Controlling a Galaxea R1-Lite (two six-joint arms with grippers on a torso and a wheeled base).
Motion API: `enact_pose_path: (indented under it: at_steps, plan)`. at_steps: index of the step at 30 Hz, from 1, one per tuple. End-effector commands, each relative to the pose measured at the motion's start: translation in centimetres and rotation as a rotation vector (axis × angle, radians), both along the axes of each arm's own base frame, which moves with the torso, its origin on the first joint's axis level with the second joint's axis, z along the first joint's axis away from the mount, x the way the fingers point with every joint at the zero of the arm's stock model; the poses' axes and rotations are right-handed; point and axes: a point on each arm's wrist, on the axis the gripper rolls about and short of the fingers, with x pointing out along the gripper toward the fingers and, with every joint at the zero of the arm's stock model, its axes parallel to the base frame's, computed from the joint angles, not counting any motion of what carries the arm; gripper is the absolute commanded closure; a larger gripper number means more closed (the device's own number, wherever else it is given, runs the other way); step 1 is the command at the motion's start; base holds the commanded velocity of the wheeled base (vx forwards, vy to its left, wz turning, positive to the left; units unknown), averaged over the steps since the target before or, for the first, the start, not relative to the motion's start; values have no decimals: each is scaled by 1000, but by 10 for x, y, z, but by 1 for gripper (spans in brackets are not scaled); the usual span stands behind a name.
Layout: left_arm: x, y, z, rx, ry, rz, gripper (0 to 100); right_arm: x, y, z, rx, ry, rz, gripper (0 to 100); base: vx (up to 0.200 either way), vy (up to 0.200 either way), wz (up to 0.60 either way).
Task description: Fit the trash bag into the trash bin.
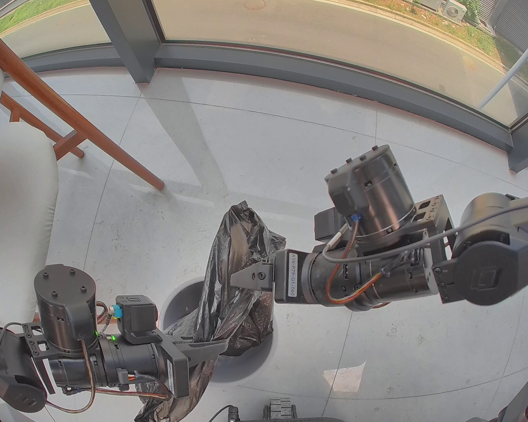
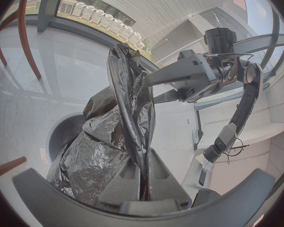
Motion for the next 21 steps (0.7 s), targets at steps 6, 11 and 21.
enact_pose_path:
  at_steps: [6, 11, 21]
  plan:
    - [0, 0, 1, -6, -7, 0, 100, 16, 1, -4, -7, 3, -31, 0, 0, 0, 0]
    - [1, 0, 3, -24, -30, 1, 100, 35, -6, -4, -14, 6, -81, 0, 0, 0, 0]
    - [0, -1, 2, -24, -30, -3, 100, 45, -7, -3, -60, 44, -101, 0, 0, 0, 0]
